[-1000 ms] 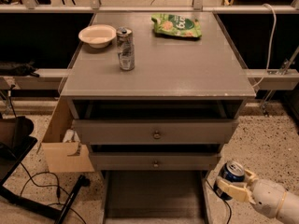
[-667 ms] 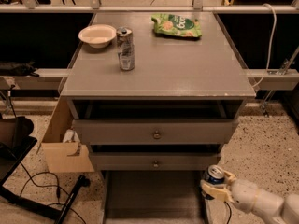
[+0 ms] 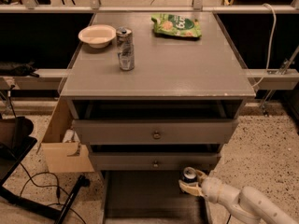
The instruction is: Place pepsi can into bottom drawer
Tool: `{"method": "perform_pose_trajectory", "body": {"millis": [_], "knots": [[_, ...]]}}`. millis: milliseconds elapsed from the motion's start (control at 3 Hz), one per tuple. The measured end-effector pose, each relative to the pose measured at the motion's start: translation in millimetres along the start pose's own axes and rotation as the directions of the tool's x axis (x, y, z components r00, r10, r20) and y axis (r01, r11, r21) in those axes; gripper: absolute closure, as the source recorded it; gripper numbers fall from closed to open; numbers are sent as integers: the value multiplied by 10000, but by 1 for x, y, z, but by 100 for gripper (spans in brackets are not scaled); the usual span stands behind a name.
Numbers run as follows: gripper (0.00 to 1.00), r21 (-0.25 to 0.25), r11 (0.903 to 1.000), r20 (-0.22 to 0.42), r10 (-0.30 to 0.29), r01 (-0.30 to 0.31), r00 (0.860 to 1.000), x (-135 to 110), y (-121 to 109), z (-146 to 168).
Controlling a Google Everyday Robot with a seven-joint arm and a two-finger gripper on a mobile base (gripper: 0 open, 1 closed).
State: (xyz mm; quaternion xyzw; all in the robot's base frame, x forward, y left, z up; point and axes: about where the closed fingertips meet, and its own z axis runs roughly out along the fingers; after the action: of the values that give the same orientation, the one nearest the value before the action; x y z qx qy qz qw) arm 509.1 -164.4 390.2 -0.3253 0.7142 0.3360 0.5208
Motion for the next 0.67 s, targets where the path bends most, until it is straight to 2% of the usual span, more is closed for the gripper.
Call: {"method": "perform_pose_trajectory", "body": {"millis": [667], "knots": [[100, -213, 9998, 2, -32, 32, 10000, 10, -3, 16]]}}
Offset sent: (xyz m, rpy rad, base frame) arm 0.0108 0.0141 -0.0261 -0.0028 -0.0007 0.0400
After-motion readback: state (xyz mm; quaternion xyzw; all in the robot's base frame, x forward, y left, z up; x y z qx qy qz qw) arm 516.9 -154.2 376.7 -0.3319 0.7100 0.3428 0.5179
